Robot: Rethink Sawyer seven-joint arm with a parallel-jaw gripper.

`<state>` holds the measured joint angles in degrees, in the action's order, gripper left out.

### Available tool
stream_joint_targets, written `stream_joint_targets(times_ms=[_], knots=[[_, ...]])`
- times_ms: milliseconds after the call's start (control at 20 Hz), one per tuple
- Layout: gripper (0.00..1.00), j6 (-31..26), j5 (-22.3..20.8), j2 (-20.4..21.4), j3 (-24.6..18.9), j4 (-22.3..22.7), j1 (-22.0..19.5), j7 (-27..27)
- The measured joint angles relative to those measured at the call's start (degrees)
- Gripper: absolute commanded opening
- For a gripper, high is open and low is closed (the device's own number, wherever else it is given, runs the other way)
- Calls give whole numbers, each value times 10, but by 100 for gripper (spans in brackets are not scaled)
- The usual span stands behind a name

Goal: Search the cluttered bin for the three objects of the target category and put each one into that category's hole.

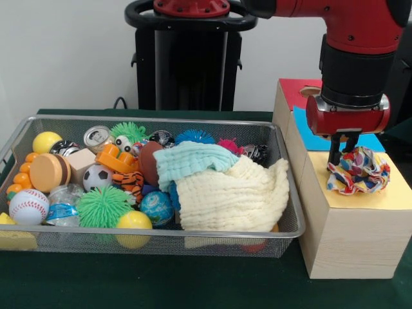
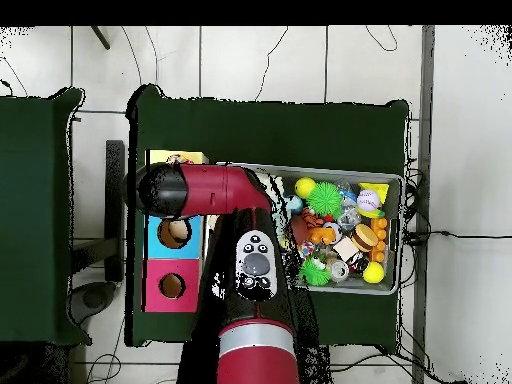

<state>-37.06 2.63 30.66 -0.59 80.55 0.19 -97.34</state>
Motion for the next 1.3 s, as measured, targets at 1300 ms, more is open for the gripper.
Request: stream_joint_targets(times_ms=[1300], knots=[[0,1,2,-3,17,-6,16,0]])
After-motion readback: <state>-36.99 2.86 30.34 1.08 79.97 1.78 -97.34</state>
